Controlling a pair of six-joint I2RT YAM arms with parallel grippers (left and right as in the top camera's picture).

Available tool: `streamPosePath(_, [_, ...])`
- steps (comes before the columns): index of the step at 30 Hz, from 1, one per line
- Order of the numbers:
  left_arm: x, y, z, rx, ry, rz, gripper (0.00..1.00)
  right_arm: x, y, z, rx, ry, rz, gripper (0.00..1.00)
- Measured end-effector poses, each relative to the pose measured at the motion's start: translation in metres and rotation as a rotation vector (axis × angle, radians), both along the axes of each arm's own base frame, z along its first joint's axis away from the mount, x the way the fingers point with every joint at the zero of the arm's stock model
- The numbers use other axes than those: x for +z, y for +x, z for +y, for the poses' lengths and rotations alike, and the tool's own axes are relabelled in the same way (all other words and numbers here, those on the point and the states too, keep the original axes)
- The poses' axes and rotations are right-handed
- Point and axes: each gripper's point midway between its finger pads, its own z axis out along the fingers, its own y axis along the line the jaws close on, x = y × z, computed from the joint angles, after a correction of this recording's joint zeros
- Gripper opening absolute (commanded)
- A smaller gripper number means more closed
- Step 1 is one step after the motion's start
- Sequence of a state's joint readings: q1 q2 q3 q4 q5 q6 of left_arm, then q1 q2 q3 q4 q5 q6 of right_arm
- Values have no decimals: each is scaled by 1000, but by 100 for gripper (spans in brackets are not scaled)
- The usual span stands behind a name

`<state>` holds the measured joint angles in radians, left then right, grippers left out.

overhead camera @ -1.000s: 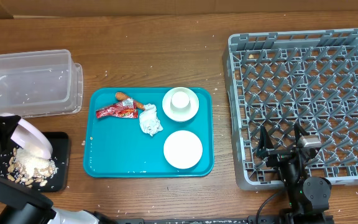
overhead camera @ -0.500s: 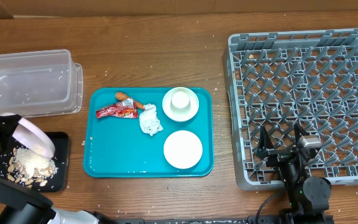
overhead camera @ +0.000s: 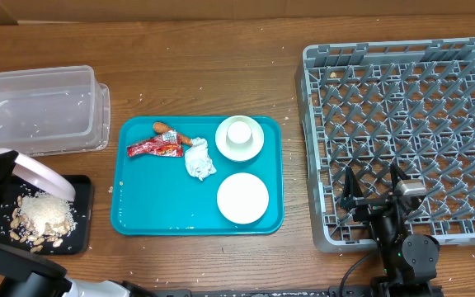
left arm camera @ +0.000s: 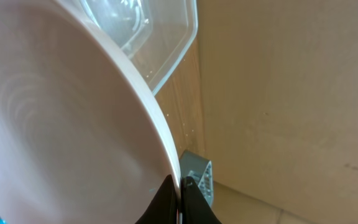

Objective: Sort waste into correct bins and load items into the dishwasher
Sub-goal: 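Tilt the plate with the left gripper to dump rice onto the black tray, then carry the emptied plate back right and lower it onto the teal tray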

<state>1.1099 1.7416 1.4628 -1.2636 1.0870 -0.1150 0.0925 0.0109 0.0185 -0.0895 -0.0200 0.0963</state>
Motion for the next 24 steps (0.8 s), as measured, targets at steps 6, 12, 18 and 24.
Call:
streamPosePath(6, [0, -7, -6, 6, -48, 25, 4, 0, 0, 0, 0, 1, 1, 100])
streamPosePath(12, [8, -8, -16, -11, -96, -2, 4, 0, 0, 0, 0, 0, 0, 100])
streamPosePath(18, [12, -8, -22, -33, -96, -33, 4, 0, 0, 0, 0, 0, 0, 100])
streamPosePath(24, [10, -13, -28, -48, -108, -1, 4, 0, 0, 0, 0, 0, 0, 100])
